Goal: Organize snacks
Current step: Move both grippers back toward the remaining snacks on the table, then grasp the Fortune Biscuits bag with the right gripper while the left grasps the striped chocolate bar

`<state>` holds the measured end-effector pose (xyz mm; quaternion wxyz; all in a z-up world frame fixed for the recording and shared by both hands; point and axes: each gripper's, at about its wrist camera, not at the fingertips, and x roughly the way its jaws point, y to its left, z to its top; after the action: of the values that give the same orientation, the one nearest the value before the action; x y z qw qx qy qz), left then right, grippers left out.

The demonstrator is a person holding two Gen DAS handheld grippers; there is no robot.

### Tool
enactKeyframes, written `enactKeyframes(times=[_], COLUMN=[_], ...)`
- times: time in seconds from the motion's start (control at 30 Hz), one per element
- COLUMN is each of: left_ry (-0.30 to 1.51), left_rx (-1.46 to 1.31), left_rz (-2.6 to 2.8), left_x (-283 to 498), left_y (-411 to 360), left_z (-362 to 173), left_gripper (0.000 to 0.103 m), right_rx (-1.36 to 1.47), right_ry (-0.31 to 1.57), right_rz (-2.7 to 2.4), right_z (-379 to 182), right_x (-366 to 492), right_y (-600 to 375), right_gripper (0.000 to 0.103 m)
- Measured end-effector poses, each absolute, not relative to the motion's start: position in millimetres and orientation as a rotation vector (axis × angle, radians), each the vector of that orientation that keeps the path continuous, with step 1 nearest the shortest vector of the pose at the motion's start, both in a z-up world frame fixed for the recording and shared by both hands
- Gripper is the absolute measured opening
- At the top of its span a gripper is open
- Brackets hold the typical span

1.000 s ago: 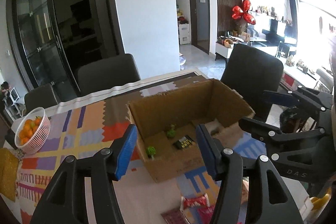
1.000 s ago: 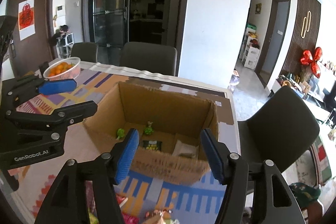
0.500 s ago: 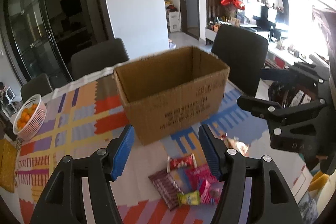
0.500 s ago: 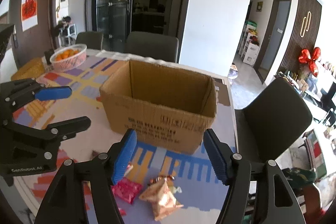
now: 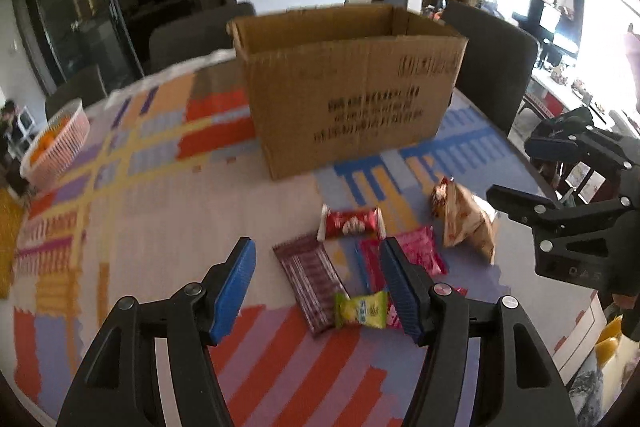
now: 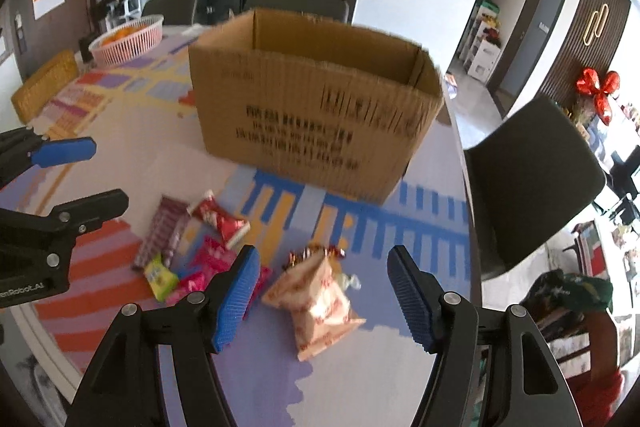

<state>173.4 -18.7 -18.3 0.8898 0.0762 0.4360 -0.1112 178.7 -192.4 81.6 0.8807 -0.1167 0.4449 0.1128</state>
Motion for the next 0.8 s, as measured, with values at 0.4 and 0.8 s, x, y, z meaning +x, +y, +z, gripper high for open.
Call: enactKeyframes(times=[0.4,0.8], left_ry=[0.984,1.073], left_rx=[0.169,0.194], left_rz=[-0.174,-0.139], left_x=[179.5,203.4], left_y=[-23.5,-26.4], left_z=[-56.1,-91.2], left_gripper=[0.064,0.064], right_rx=[-0.229,-0.282], right_ry=[1.048,1.099], right_rz=[0.222,0.214], right_z=[35.3,7.4], right_x=[172.4,186.1], right_y=[-201.5,-203.7], right_gripper=[0.067,0.067])
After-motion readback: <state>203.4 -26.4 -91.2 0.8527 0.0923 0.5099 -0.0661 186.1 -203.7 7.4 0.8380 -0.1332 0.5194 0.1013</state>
